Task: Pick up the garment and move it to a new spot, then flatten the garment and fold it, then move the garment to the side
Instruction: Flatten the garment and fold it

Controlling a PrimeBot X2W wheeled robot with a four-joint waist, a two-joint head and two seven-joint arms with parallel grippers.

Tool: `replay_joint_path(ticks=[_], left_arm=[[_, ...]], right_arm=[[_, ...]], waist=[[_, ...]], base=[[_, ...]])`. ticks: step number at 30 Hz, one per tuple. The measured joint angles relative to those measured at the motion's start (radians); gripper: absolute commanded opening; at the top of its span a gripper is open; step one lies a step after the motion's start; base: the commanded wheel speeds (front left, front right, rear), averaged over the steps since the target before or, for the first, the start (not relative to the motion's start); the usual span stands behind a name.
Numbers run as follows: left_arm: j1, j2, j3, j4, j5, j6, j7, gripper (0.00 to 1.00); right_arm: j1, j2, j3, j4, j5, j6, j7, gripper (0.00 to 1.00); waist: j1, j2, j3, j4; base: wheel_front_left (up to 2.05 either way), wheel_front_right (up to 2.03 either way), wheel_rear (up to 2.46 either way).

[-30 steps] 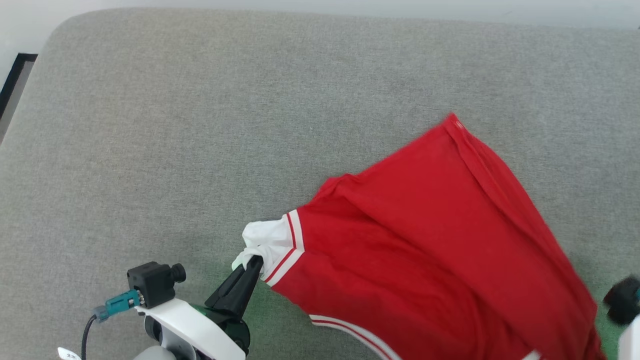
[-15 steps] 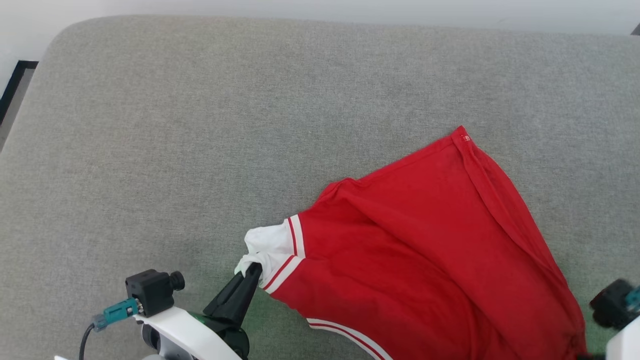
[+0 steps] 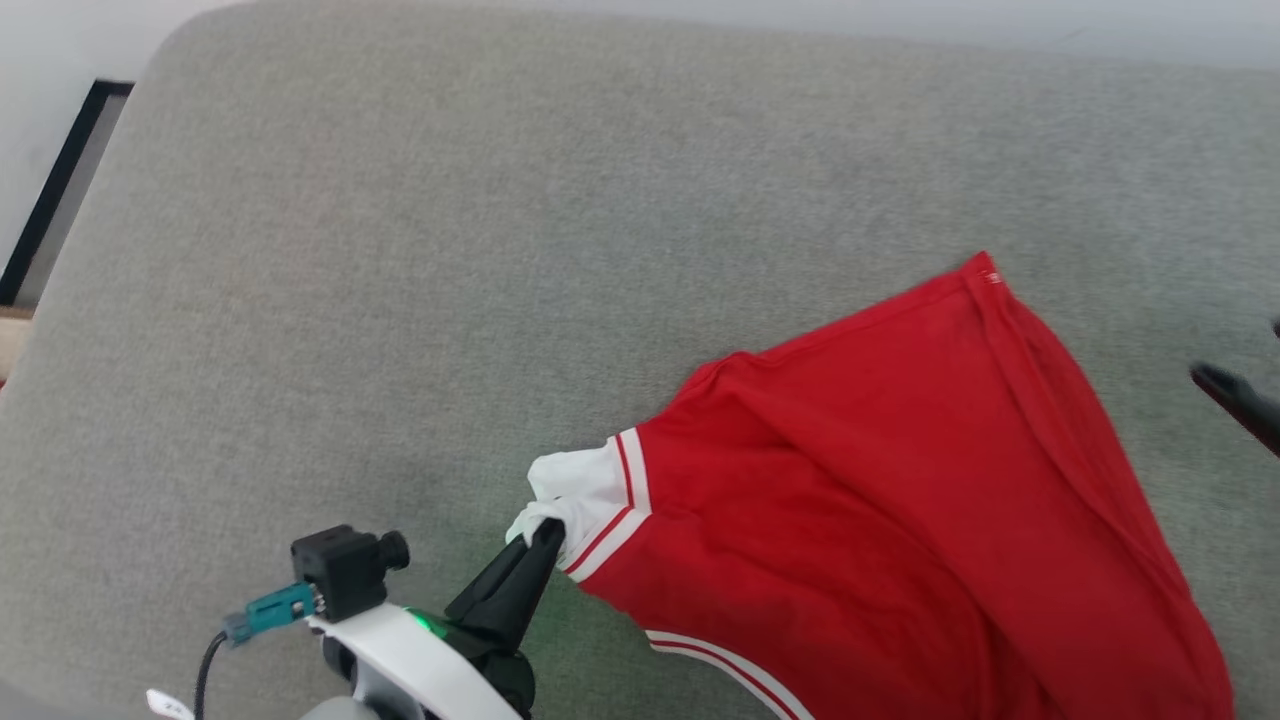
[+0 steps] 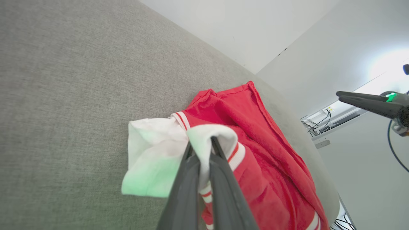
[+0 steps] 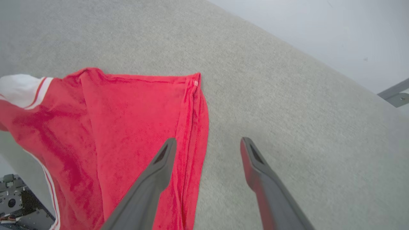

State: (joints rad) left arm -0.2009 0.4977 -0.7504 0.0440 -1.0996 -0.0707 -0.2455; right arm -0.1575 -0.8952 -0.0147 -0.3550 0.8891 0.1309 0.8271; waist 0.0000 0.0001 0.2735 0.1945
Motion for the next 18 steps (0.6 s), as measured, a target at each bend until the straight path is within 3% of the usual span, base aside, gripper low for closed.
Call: replay_joint_path(ticks=[9, 18], left_arm=[[-0.055, -0.063, -0.026, 0.025, 0.014, -0.023, 0.005, 0.00], [-0.106, -0.115, -0.054, 0.075, 0.040, -0.045, -0.004, 0.00]], right_arm=[[-0.390, 0.109, 0.306, 0.314, -0.135, 0.000, 0.017, 1.00], [-0.540, 0.093, 0.536, 0.511, -0.146, 0.000, 0.029, 1.00]], waist=[[0.0000, 0.0000, 0.062, 0.064], [0.0000, 0.0000, 0.135, 0.135]], base=[[0.00, 0.00, 0.00], [0.00, 0.00, 0.00]])
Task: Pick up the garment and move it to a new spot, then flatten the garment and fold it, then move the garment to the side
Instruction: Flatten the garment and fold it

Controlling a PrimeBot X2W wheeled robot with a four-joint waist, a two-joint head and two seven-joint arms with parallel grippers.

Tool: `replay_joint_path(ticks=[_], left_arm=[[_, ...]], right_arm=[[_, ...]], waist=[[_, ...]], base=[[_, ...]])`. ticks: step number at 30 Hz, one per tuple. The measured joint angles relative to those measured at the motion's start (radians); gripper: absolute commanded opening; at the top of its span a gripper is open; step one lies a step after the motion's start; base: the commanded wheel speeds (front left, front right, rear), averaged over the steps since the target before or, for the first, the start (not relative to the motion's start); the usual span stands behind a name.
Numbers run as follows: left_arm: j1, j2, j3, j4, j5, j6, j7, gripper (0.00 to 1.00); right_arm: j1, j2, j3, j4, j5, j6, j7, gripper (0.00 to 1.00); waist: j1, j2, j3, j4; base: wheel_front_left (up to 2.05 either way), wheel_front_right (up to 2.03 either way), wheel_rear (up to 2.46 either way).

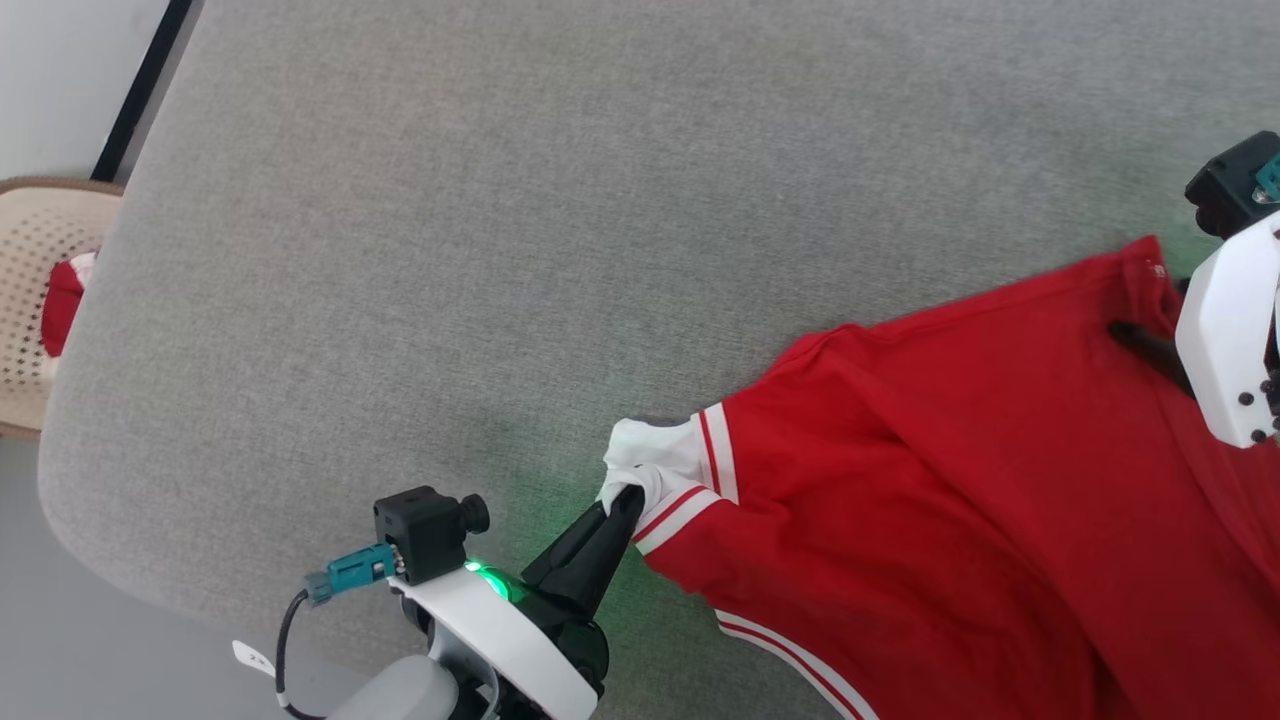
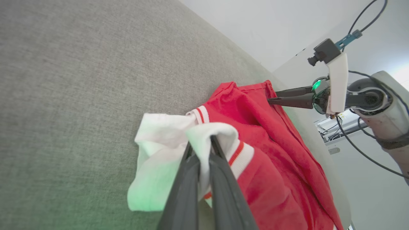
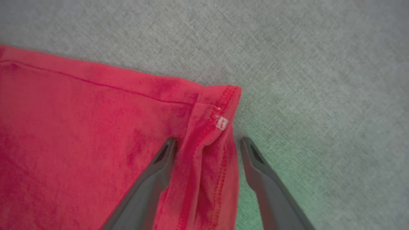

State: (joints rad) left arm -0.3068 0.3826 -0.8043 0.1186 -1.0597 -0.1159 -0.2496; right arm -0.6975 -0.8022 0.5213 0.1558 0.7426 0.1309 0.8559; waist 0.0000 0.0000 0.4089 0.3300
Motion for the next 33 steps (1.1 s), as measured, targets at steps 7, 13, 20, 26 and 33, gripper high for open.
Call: replay_joint_path(ticks=[7, 13, 20, 26, 33], left_arm=[[-0.012, -0.011, -0.003, 0.023, 0.000, -0.008, -0.005, 0.00], [-0.013, -0.013, -0.003, 0.046, -0.005, -0.011, -0.007, 0.00], [-0.021, 0.015, 0.034, 0.061, -0.024, -0.012, -0.010, 0.00], [-0.160, 0.078, 0.038, 0.049, -0.067, -0.012, 0.023, 0.00], [-0.488, 0.081, 0.111, 0.138, -0.177, -0.012, 0.077, 0.00]], right_arm=[[-0.051, -0.048, 0.127, 0.014, 0.061, -0.002, 0.012, 0.00], [-0.065, -0.025, 0.162, 0.065, 0.115, 0.000, -0.072, 0.00], [-0.112, 0.050, 0.088, 0.153, 0.178, 0.000, -0.253, 0.00], [-0.199, 0.102, -0.020, 0.251, 0.189, 0.000, -0.418, 0.00], [-0.356, 0.196, -0.203, 0.433, 0.225, 0.000, -0.592, 0.00]], waist=[[0.0000, 0.0000, 0.013, 0.014], [0.0000, 0.0000, -0.006, 0.002], [0.0000, 0.0000, -0.057, -0.036], [0.0000, 0.0000, -0.098, -0.090], [0.0000, 0.0000, -0.100, -0.158]], base=[[0.00, 0.00, 0.00], [0.00, 0.00, 0.00], [0.00, 0.00, 0.00], [0.00, 0.00, 0.00], [0.00, 0.00, 0.00]])
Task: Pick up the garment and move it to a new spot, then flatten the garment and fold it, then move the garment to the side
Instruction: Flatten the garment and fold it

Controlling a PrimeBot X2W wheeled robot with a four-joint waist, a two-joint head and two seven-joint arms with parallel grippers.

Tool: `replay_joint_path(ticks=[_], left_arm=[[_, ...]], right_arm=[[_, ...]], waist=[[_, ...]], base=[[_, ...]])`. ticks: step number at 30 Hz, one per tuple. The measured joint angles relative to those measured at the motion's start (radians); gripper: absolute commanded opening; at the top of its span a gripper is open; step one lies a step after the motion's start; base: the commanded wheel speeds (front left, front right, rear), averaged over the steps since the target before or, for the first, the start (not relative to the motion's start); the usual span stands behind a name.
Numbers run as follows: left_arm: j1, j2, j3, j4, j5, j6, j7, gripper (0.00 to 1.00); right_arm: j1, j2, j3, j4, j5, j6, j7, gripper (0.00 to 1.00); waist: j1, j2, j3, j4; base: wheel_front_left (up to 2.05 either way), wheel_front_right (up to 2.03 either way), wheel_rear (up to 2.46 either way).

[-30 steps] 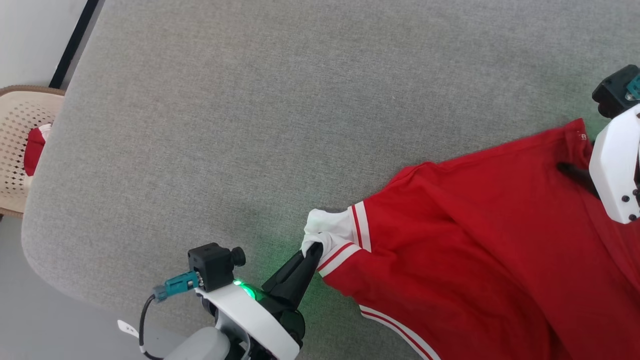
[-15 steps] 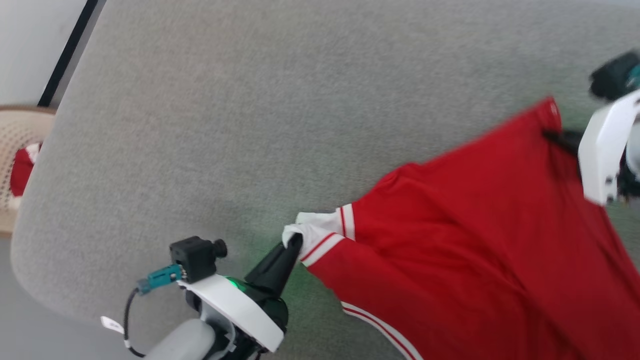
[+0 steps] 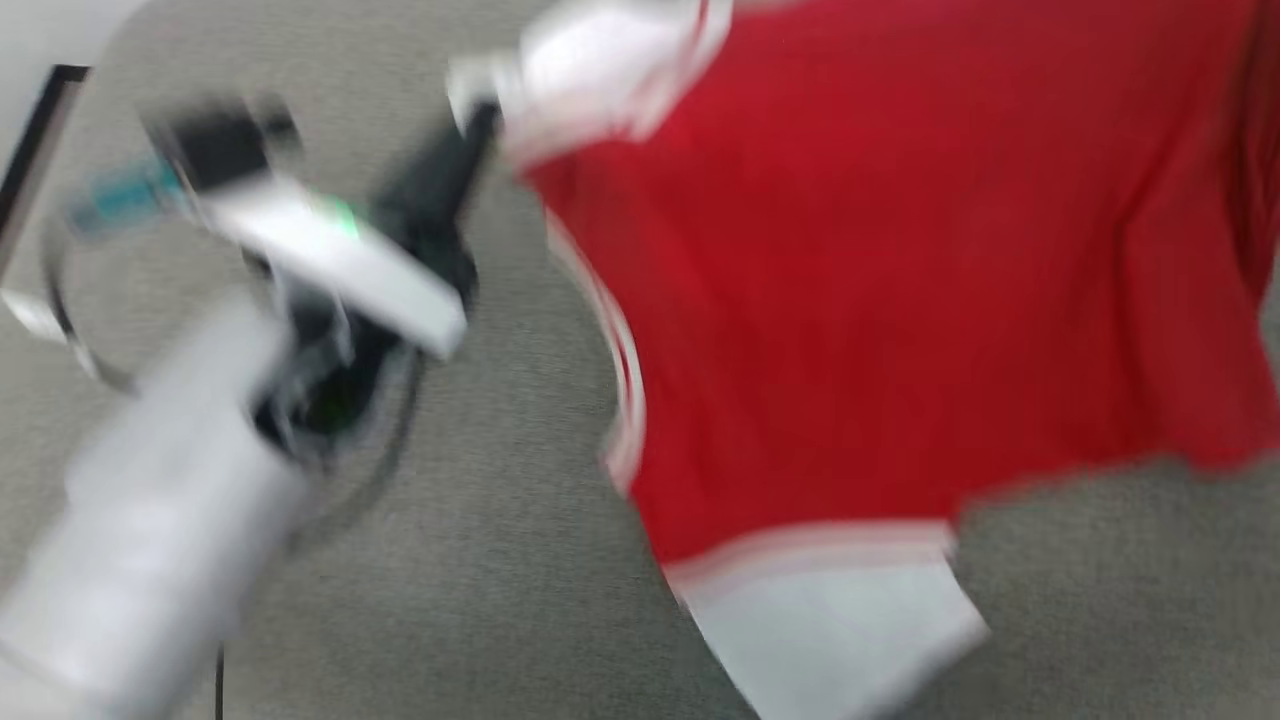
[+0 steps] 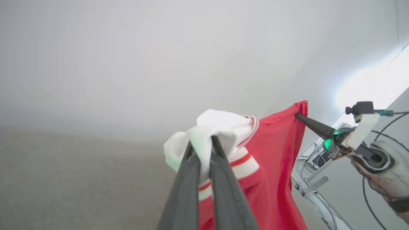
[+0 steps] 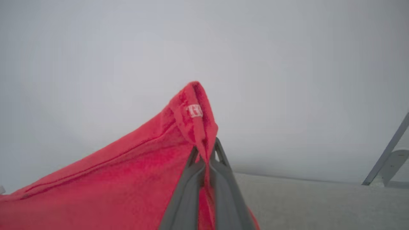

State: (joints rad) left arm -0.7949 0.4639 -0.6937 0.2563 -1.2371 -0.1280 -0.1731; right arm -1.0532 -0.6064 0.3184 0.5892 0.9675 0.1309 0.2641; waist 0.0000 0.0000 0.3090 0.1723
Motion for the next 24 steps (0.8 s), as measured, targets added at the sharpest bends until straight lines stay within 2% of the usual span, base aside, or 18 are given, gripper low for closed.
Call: replay_joint_path(ticks=[7, 11, 14, 19, 21, 24], left_arm=[[-0.384, -0.051, 0.086, 0.208, -0.110, -0.001, 0.057, 0.00], [-0.636, -0.084, 0.160, 0.377, -0.114, -0.004, -0.017, 0.00], [-0.738, -0.102, 0.183, 0.424, -0.114, -0.004, -0.051, 0.00], [-0.743, -0.125, 0.154, 0.457, -0.129, -0.004, -0.053, 0.00], [-0.691, -0.127, 0.125, 0.455, -0.139, -0.004, -0.045, 0.00], [-0.521, -0.139, 0.106, 0.406, -0.212, -0.004, -0.046, 0.00]], right_arm=[[-0.213, 0.050, -0.030, 0.091, -0.076, 0.000, -0.145, 0.00], [-0.359, 0.100, -0.084, 0.201, -0.100, 0.002, -0.267, 0.00], [-0.427, 0.117, -0.093, 0.259, -0.123, 0.003, -0.313, 0.00], [-0.449, 0.134, -0.060, 0.331, -0.136, 0.002, -0.330, 0.00], [-0.426, 0.141, -0.037, 0.349, -0.138, 0.002, -0.332, 0.00], [-0.318, 0.151, 0.017, 0.357, -0.114, 0.001, -0.326, 0.00]], waist=[[0.0000, 0.0000, 0.068, -0.059], [0.0000, 0.0000, 0.115, -0.103], [0.0000, 0.0000, 0.136, -0.121], [0.0000, 0.0000, 0.156, -0.126], [0.0000, 0.0000, 0.158, -0.124], [0.0000, 0.0000, 0.157, -0.118]], base=[[0.00, 0.00, 0.00], [0.00, 0.00, 0.00], [0.00, 0.00, 0.00], [0.00, 0.00, 0.00], [0.00, 0.00, 0.00], [0.00, 0.00, 0.00]])
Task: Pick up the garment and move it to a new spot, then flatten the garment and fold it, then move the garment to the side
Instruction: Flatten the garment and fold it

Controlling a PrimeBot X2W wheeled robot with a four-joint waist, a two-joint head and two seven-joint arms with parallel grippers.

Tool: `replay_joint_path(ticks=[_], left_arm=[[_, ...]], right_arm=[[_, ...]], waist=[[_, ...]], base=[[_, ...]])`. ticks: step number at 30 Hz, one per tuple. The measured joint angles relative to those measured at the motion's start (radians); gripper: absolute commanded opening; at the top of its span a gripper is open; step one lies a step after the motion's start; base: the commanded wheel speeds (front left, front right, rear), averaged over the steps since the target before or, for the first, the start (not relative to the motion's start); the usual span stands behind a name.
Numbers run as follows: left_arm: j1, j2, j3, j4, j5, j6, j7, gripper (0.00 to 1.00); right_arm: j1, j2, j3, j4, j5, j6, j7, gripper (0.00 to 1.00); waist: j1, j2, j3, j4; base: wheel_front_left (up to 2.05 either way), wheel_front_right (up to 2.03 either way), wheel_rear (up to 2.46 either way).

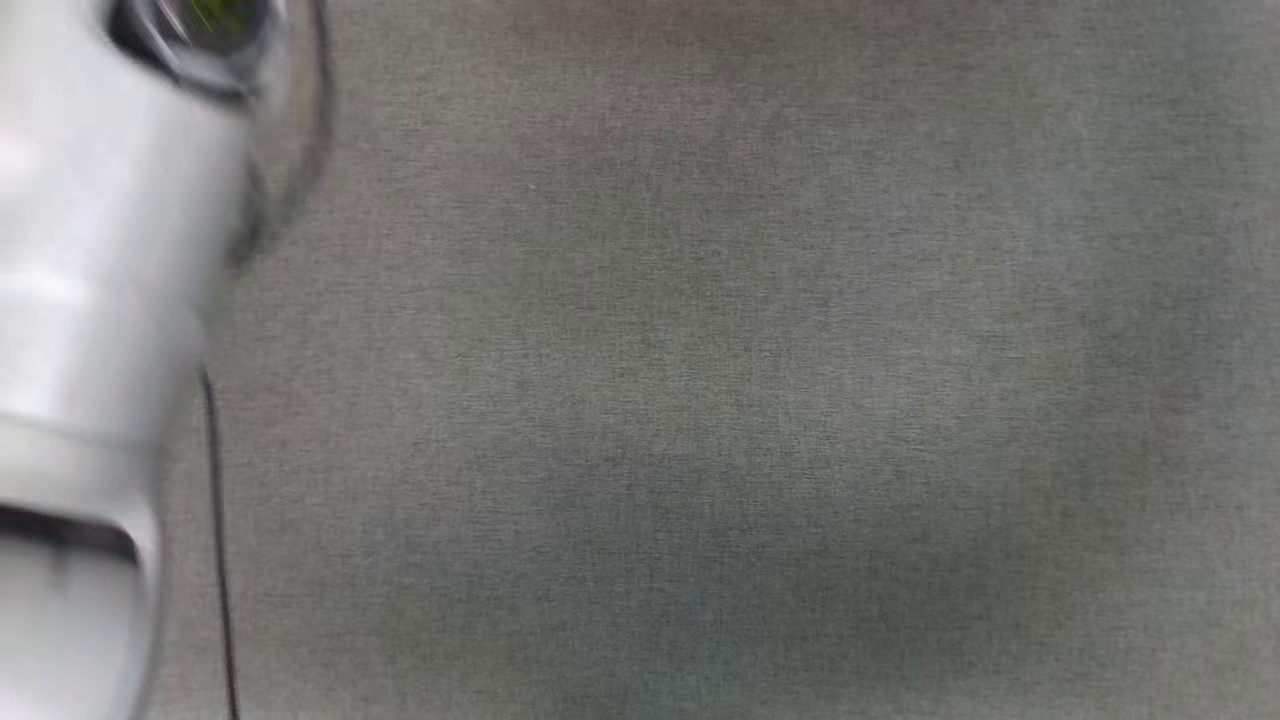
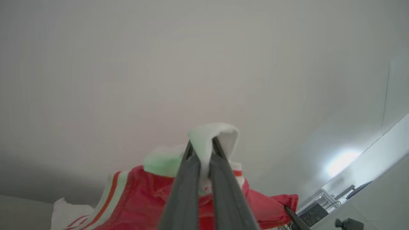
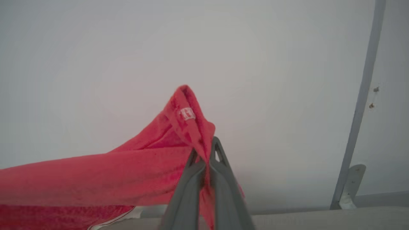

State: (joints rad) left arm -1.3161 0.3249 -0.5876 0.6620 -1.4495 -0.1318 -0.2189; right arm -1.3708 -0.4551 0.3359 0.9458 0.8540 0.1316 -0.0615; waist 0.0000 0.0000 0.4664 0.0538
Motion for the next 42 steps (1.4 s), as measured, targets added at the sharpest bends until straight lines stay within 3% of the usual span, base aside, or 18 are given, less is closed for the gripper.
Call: replay_joint_path(ticks=[8, 14, 20, 25, 32, 38, 42], left_arm=[[0.319, 0.013, -0.039, -0.261, -0.098, 0.000, -0.010, 0.00], [0.589, 0.089, -0.086, -0.499, -0.090, 0.000, -0.029, 0.00], [0.799, 0.161, -0.146, -0.629, -0.044, 0.000, -0.038, 0.00], [0.936, 0.209, -0.155, -0.713, -0.017, 0.000, -0.041, 0.00], [1.149, 0.224, -0.088, -0.815, 0.053, 0.000, -0.042, 0.00], [1.264, 0.231, -0.051, -0.881, 0.112, 0.000, -0.042, 0.00], [1.245, 0.218, -0.035, -0.900, 0.123, 0.000, -0.042, 0.00]], right_arm=[[0.225, -0.059, 0.111, -0.120, 0.082, -0.001, 0.026, 0.00], [0.467, -0.148, 0.173, -0.263, 0.174, -0.001, 0.035, 0.00], [0.688, -0.204, 0.184, -0.397, 0.264, -0.001, 0.047, 0.00], [0.841, -0.263, 0.156, -0.499, 0.316, -0.001, 0.058, 0.00], [1.078, -0.341, 0.105, -0.636, 0.335, -0.001, 0.065, 0.00], [1.244, -0.364, 0.010, -0.743, 0.340, -0.001, 0.064, 0.00], [1.275, -0.343, -0.059, -0.787, 0.333, -0.001, 0.081, 0.00]], waist=[[0.0000, 0.0000, -0.011, 0.020], [-0.0001, 0.0000, -0.056, 0.025], [0.0000, 0.0000, -0.109, 0.025], [0.0000, 0.0000, -0.147, 0.023], [0.0000, 0.0000, -0.167, 0.018], [0.0000, 0.0000, -0.167, 0.015], [-0.0001, 0.0000, -0.162, 0.014]], base=[[0.00, 0.00, 0.00], [0.00, 0.00, 0.00], [0.00, 0.00, 0.00], [0.00, 0.00, 0.00], [0.00, 0.00, 0.00], [0.00, 0.00, 0.00], [0.00, 0.00, 0.00]])
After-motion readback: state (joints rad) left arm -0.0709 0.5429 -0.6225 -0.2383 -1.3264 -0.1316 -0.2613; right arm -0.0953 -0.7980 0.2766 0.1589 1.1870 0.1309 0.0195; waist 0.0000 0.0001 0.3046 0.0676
